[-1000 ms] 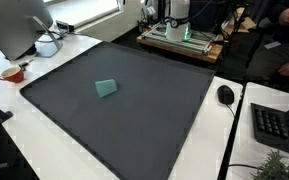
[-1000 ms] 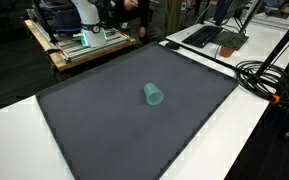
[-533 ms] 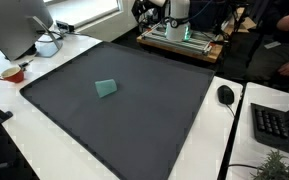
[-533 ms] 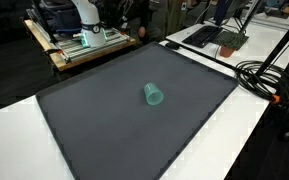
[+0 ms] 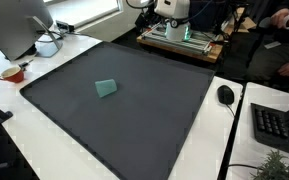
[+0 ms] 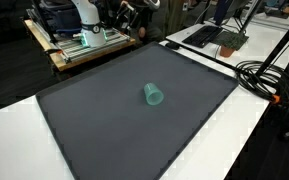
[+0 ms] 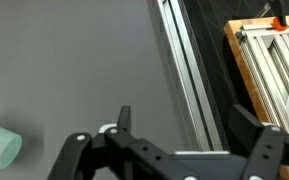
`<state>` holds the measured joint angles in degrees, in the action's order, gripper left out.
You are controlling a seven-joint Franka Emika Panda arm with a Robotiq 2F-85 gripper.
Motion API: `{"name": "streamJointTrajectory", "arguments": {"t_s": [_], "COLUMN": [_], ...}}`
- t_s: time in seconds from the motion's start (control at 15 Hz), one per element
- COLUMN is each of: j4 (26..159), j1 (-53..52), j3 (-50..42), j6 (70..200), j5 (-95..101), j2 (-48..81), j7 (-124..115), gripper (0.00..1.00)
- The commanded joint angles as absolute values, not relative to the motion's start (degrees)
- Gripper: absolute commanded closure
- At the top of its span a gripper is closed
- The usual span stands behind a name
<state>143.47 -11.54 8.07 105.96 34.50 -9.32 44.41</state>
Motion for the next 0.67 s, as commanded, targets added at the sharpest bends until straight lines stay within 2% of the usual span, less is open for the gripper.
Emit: {"name": "streamJointTrajectory", "arguments": {"t_s": [0.0, 0.27, 0.6], "j4": [145.65, 148.8, 147.9], "j1": [-11.84, -11.24, -9.94], "j3": [8.43, 8.1, 8.15], "j6": [112.72, 121.83, 120.2], "j5": [39.5, 46.83, 59.92], "j2": [-9.83, -8.37, -1.26], "j7": [47.49, 51.22, 53.86], "gripper": [0.0, 0.0, 0.0]}}
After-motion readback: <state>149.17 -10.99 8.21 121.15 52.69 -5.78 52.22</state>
